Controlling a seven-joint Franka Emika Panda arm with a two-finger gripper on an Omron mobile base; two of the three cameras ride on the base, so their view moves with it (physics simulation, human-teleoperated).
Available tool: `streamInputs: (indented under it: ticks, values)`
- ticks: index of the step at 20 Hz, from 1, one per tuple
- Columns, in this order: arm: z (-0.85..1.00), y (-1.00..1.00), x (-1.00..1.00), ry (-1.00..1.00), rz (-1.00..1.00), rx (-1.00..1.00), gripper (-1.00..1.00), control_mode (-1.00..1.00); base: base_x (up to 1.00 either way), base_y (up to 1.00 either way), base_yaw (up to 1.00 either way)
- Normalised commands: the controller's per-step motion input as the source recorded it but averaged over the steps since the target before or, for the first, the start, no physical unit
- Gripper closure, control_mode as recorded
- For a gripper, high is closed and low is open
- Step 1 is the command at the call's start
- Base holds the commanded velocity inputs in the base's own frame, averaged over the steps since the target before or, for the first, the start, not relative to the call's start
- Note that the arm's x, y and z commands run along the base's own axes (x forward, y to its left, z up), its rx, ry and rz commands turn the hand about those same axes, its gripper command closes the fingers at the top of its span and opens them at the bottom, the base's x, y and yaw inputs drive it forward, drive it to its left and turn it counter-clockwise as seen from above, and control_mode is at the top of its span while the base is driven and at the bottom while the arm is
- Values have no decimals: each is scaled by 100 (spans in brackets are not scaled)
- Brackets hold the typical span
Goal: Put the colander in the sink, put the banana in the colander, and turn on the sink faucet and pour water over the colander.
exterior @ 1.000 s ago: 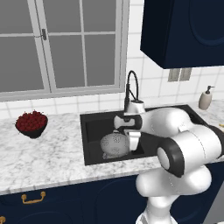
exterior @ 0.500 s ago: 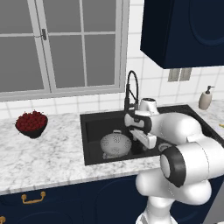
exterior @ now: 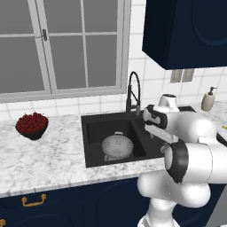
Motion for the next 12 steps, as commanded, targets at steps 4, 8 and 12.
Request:
streamInputs:
  ticks: [4,8,12]
  values:
    - [0,-94,0,0,18,0,-100,-100,0,0,0]
    - [1,-95,0,0,17,0,-100,-100,0,0,0]
    - [7,-87,1,0,14,0,-100,-100,0,0,0]
